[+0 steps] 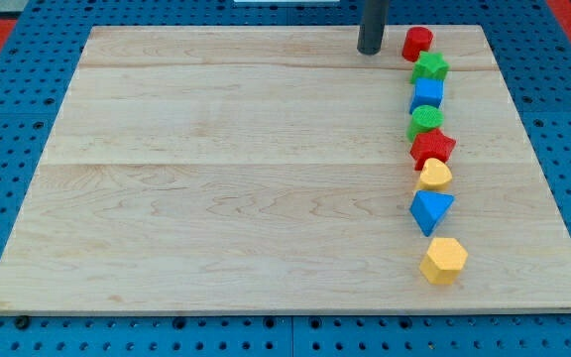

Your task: Arrange the group of blocks in a line

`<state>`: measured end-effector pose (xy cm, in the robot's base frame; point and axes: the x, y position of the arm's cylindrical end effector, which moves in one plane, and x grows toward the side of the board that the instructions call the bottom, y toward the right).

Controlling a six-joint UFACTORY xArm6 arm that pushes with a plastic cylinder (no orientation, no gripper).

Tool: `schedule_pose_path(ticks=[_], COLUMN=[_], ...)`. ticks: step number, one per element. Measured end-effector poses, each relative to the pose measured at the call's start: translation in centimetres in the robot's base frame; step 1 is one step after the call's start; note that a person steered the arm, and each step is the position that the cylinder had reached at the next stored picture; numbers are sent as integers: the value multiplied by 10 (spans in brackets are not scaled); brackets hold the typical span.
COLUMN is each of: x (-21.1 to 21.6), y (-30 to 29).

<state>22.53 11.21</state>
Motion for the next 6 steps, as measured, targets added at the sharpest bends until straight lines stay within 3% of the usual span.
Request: schedule_pose_path(ticks=[3, 6], x=[-15, -14], y=[61, 51])
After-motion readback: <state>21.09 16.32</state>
